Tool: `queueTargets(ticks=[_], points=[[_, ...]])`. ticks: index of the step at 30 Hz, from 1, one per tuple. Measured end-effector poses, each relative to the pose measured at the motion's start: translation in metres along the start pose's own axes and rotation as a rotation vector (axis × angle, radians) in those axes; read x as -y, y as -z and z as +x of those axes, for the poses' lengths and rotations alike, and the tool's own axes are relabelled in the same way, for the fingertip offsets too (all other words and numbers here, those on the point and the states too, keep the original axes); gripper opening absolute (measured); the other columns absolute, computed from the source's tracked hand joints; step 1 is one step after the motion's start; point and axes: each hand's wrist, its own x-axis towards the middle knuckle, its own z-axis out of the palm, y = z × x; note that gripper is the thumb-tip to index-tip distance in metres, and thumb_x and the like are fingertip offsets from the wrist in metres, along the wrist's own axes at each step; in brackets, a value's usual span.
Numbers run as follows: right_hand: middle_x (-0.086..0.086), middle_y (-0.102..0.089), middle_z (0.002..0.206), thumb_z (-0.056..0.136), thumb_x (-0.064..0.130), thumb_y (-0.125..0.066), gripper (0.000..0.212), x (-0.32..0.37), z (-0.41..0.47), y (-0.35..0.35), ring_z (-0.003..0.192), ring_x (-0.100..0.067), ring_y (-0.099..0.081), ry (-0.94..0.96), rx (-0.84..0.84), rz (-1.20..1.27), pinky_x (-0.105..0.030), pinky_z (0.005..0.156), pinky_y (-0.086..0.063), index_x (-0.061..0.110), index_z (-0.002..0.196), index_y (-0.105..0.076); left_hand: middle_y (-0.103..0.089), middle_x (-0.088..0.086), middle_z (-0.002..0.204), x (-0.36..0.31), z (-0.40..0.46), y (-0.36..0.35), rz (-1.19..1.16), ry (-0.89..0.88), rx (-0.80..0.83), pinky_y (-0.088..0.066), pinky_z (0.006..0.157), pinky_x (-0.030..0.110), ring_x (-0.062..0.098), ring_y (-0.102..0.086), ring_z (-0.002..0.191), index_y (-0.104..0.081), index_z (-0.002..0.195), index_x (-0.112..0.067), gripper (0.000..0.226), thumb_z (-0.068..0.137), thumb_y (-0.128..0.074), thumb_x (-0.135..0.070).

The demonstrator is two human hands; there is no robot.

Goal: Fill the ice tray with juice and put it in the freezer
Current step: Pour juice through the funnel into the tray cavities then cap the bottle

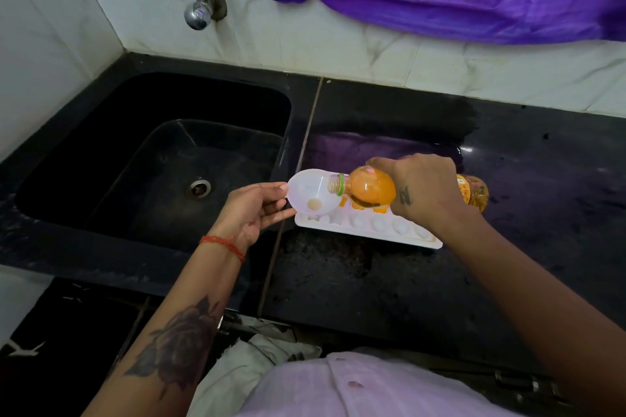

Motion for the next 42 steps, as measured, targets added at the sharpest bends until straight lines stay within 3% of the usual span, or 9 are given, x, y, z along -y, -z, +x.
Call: queueTargets(ticks=[8, 25, 31, 42], points=[[-0.002, -0.066, 0.099, 0.08, 0.027, -0.066, 0.063, 0.001, 0.003, 0.0, 0.094, -0.029, -0.061, 0.009, 0.008, 0.001, -0.03, 0.067, -0.037, 0.041, 0.134, -0.038, -0.071, 0.003, 0.06, 0.0, -0.001, -0.001, 0.0, 0.004, -0.025, -0.058, 0.052, 0.03, 0.006, -0.063, 0.047, -0.068, 0.086, -0.003, 0.008, 0.081, -0.064, 0.002], [0.001, -0.067, 0.09, 0.07, 0.032, -0.07, 0.067, -0.01, -0.011, 0.012, 0.089, -0.028, -0.062, -0.063, 0.033, 0.104, -0.027, 0.063, -0.034, 0.046, 0.129, -0.042, -0.07, 0.004, 0.063, -0.004, -0.006, -0.009, -0.016, -0.038, 0.032, -0.057, 0.052, 0.027, 0.005, -0.061, 0.049, -0.068, 0.087, -0.002, 0.009, 0.082, -0.063, 0.002], [0.001, -0.066, 0.087, 0.075, 0.029, -0.066, 0.063, -0.015, -0.019, 0.005, 0.086, -0.027, -0.062, -0.072, 0.027, 0.016, -0.026, 0.057, -0.025, 0.046, 0.13, -0.04, -0.068, 0.008, 0.066, 0.003, -0.005, -0.02, 0.013, -0.014, 0.04, -0.057, 0.051, 0.028, 0.006, -0.061, 0.047, -0.068, 0.085, -0.002, 0.008, 0.08, -0.064, 0.003], [0.0, -0.067, 0.094, 0.077, 0.027, -0.066, 0.063, -0.022, -0.022, -0.004, 0.088, -0.027, -0.062, -0.059, 0.02, -0.045, -0.028, 0.062, -0.033, 0.043, 0.132, -0.04, -0.065, 0.005, 0.055, 0.007, -0.004, -0.03, 0.028, 0.004, 0.047, -0.055, 0.047, 0.026, 0.007, -0.061, 0.045, -0.068, 0.085, -0.001, 0.008, 0.08, -0.064, 0.004]])
